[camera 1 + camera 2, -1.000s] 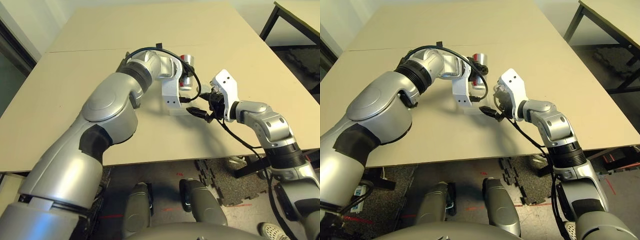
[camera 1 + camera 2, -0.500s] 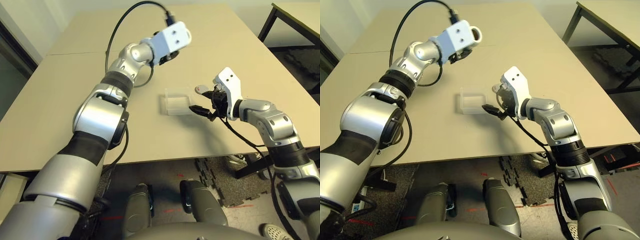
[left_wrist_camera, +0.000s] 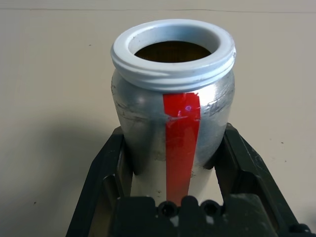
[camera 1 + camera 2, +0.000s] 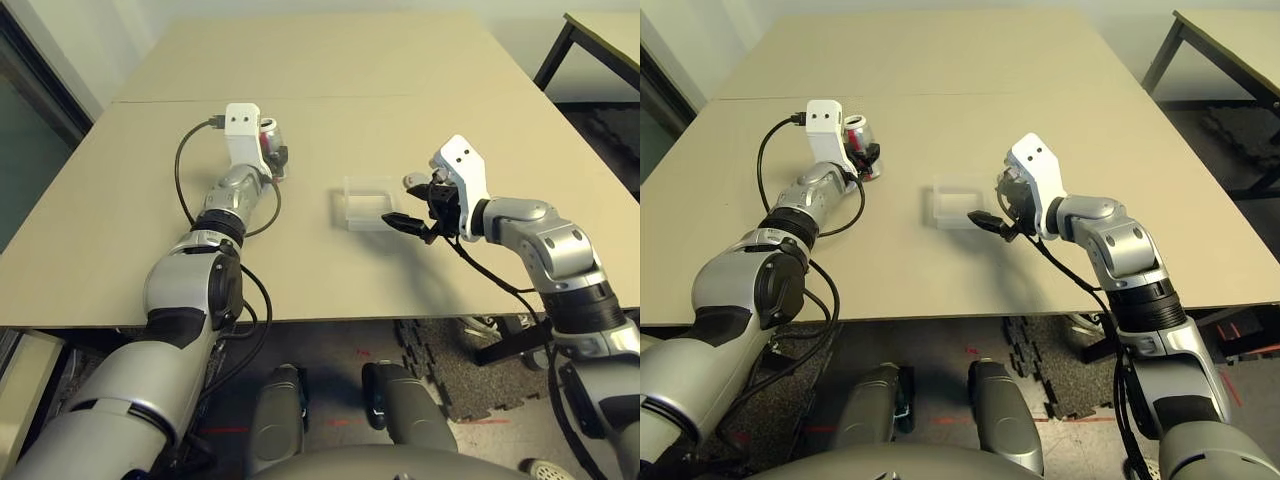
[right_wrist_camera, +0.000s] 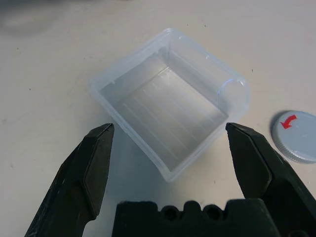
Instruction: Pour the medicine from the bottle into the box.
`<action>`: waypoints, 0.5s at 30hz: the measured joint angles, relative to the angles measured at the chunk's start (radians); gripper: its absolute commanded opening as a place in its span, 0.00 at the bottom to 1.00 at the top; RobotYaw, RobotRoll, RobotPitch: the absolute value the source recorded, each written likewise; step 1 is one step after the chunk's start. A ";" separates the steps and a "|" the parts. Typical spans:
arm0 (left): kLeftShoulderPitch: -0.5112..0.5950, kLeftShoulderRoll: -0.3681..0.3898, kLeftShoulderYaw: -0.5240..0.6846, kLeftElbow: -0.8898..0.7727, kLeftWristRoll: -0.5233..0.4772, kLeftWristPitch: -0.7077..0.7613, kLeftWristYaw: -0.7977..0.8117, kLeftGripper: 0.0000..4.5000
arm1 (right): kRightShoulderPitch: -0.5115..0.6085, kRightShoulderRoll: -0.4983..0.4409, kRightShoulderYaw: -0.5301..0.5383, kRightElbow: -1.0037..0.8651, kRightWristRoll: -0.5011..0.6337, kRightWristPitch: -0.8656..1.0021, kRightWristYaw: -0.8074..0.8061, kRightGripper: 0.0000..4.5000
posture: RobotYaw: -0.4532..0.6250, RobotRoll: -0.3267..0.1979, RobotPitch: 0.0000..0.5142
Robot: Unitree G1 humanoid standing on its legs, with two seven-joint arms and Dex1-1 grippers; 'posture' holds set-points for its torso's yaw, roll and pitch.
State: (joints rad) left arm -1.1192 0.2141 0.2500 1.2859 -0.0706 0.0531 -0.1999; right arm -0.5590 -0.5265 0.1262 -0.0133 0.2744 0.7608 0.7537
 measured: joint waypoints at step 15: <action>-0.461 0.050 -1.161 -0.044 1.099 -0.737 0.134 0.56 | -0.004 0.042 -0.001 0.018 -0.002 -0.029 -0.017 1.00 | 0.22 0.62 0.14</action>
State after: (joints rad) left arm -1.5800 0.2639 -0.9106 1.2421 1.0285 -0.6842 -0.0658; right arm -0.5627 -0.4842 0.1252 0.0046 0.2727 0.7315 0.7369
